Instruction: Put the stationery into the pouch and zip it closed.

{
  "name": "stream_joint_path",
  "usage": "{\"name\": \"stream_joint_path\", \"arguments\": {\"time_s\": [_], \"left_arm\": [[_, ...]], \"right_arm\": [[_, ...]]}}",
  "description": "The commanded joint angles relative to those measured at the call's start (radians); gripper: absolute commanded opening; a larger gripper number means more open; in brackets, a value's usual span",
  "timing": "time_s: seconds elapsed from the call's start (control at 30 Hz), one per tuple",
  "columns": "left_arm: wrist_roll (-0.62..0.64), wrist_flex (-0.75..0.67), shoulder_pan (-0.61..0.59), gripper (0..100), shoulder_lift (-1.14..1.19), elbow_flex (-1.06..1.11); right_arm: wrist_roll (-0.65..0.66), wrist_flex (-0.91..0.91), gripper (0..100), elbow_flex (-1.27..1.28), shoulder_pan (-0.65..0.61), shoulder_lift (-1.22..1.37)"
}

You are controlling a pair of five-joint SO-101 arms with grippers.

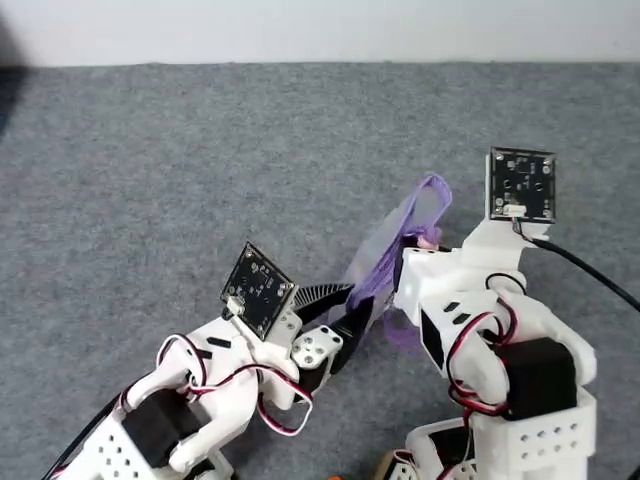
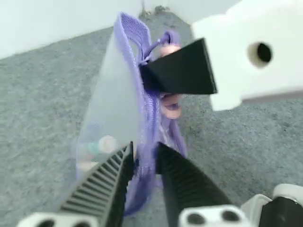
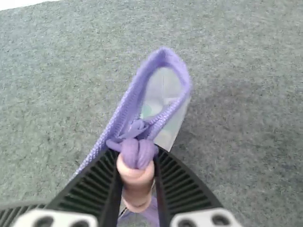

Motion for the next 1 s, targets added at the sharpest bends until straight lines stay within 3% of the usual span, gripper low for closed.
{"name": "stream_joint_path", "arguments": {"time_s": [0.0,0.3,0.7,0.97], "left_arm": [[-0.014,-0.031,-0.028,2,0.018,0.01],[-0.044,-0.084,0.038,2,0.02,0.082],[-0.048,-0.176,0.041,2,0.02,0.162],[-0.048,-0.17,0.043,15,0.02,0.16]], "right_arm": [[0.023,0.042,0.8,-0.003,-0.041,0.021],[0.023,0.171,0.8,-0.115,-0.148,0.025],[0.023,0.219,0.8,-0.13,-0.154,0.018],[0.023,0.208,0.8,-0.13,-0.154,0.025]]}}
